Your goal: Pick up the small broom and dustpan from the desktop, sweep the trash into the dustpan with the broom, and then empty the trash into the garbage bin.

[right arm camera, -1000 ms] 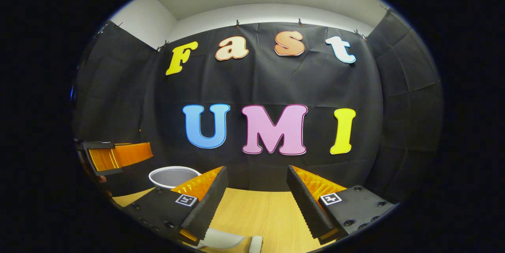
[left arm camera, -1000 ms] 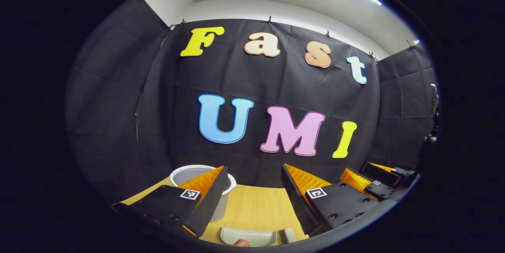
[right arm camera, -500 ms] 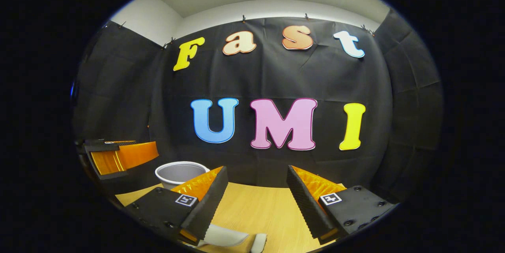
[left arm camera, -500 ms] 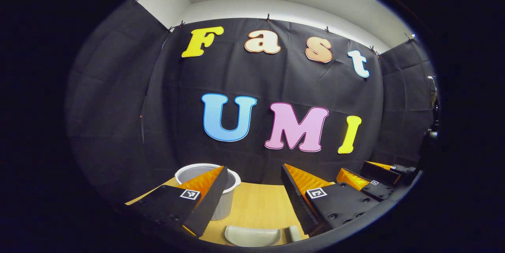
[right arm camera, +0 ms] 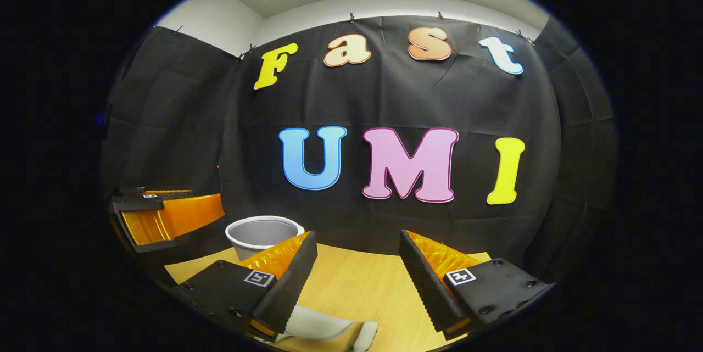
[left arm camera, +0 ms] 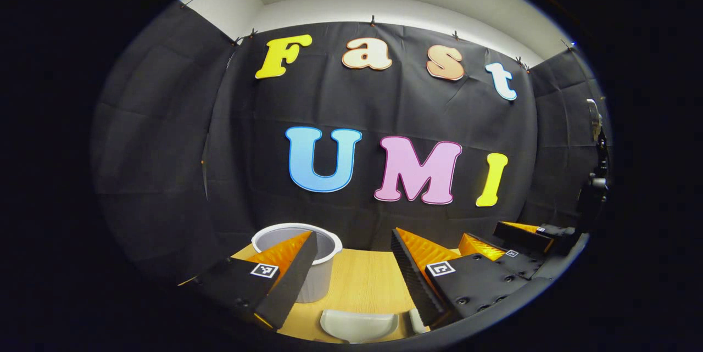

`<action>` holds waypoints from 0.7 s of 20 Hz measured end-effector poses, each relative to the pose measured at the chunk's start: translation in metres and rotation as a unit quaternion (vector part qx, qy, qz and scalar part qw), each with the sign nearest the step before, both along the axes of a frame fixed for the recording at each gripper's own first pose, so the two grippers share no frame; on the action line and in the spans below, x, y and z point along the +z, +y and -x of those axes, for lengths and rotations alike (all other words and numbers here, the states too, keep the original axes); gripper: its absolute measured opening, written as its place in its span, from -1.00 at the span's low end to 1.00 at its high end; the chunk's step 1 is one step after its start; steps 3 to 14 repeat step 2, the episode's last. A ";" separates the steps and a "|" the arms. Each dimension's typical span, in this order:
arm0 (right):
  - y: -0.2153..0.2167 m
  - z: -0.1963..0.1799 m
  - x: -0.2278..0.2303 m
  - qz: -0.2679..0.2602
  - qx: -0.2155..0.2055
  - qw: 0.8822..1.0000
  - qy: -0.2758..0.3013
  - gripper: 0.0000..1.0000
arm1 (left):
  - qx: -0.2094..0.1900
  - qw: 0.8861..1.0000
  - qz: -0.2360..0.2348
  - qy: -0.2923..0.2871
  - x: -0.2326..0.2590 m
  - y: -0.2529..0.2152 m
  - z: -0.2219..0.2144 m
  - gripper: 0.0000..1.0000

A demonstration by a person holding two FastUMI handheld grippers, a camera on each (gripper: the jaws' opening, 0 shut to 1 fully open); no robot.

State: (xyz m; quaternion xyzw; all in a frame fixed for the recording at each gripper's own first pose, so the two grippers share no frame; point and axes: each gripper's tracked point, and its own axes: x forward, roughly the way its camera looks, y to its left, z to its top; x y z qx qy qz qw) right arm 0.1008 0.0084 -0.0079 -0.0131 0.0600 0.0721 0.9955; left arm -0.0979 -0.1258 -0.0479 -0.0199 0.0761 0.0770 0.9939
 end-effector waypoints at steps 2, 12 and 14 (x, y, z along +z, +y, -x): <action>0.004 -0.002 0.000 -0.001 0.004 1.000 0.001 0.94 | -0.002 1.000 0.004 0.005 -0.003 -0.001 0.001 0.60; 0.004 -0.002 0.000 -0.001 0.004 1.000 0.001 0.94 | -0.002 1.000 0.004 0.005 -0.003 -0.001 0.001 0.60; 0.004 -0.002 0.000 -0.001 0.004 1.000 0.001 0.94 | -0.002 1.000 0.004 0.005 -0.003 -0.001 0.001 0.60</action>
